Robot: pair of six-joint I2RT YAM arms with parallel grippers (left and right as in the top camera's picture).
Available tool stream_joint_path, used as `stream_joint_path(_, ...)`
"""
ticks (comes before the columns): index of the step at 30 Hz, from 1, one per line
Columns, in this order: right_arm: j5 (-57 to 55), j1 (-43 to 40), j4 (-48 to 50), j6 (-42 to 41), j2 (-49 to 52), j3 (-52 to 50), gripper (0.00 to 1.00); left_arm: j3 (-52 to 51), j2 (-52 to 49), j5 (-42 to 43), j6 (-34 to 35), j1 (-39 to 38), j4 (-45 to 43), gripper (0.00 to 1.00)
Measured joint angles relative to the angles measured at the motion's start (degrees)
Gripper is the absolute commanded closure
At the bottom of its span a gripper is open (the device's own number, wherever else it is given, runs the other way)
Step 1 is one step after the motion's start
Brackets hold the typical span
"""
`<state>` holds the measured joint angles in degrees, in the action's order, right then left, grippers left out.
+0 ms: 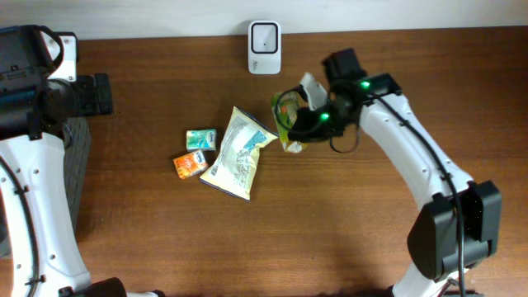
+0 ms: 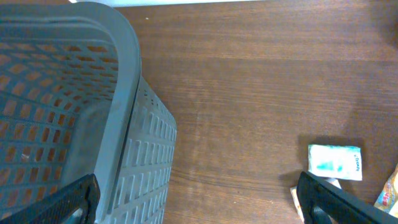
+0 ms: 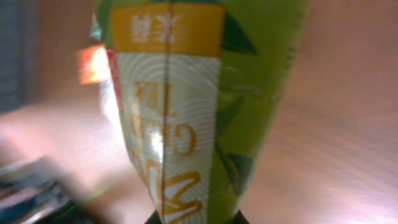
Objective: Scan the item barcode
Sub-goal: 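Lift the green pouch and hold it in front of the scanner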
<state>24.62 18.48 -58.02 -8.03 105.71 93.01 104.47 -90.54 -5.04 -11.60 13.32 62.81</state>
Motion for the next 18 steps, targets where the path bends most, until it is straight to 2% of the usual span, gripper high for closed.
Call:
stream_joint_path(3, -17.0, 3.4, 1.6, 0.4, 0.2, 7.4, 0.96, 0.0, 0.0, 0.0, 0.0, 0.0, 0.0, 0.01)
stream_joint_path(5, -31.0, 5.0, 9.0, 3.5, 0.4, 11.6, 0.96, 0.0, 0.0, 0.0, 0.0, 0.0, 0.0, 0.01)
stream_joint_path(9, -47.0, 6.1, 25.7, 15.6, 5.5, 12.7, 0.96, 0.0, 0.0, 0.0, 0.0, 0.0, 0.0, 0.01)
stream_joint_path(14, -54.3, 6.3, 46.2, 36.0, 17.3, 12.7, 0.96, 0.0, 0.0, 0.0, 0.0, 0.0, 0.0, 0.01)
stream_joint_path(18, -56.1, 6.4, 58.4, 51.3, 25.4, 12.6, 0.96, 0.0, 0.0, 0.0, 0.0, 0.0, 0.0, 0.01)
